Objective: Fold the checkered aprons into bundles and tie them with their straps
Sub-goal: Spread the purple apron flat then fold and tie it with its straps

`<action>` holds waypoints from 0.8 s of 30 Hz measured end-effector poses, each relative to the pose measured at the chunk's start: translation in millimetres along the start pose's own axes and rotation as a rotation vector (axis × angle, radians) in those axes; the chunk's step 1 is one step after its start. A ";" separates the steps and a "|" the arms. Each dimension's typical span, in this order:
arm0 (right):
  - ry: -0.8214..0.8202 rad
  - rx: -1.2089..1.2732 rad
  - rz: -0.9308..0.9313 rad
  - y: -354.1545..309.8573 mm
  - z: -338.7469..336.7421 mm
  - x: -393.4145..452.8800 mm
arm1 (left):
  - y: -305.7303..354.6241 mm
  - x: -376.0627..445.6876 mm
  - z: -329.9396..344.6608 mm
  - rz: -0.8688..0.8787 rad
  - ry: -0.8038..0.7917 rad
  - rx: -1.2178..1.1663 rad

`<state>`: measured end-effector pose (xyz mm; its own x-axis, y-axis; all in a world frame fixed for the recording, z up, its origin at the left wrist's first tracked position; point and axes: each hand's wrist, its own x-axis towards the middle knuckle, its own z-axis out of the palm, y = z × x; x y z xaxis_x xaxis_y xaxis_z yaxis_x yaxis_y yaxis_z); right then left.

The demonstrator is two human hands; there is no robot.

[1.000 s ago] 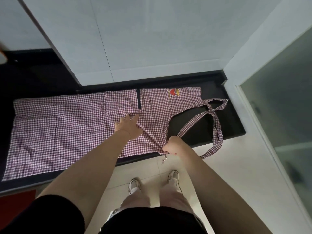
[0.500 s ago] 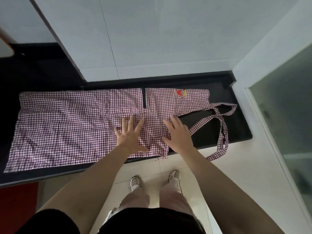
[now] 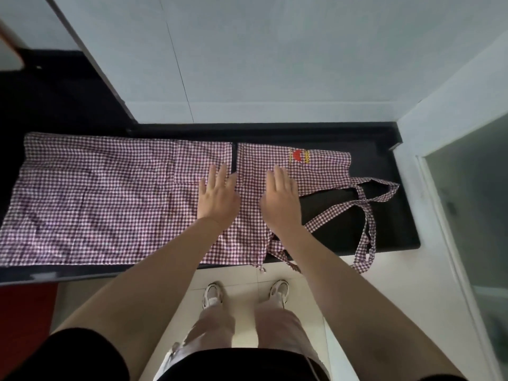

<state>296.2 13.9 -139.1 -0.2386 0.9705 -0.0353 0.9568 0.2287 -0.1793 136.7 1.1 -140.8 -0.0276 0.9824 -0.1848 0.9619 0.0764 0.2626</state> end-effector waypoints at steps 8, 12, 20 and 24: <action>-0.190 0.029 -0.143 59.9 34.6 36.7 | 14.7 30.3 47.1 -0.016 -0.076 0.122; -0.178 -0.004 -0.045 142.3 21.1 52.7 | 26.5 35.3 58.0 -0.031 -0.054 0.129; -0.210 -0.081 0.364 244.9 -6.7 60.4 | 45.4 47.5 59.4 -0.066 -0.082 0.156; -0.096 -0.007 0.460 222.4 -23.6 68.6 | 49.3 46.2 57.8 -0.084 -0.118 0.176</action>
<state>496.6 133.1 -158.1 0.1967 0.9598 -0.2002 0.9678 -0.2228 -0.1173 198.6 40.4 -191.1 -0.0879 0.9462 -0.3113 0.9904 0.1164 0.0744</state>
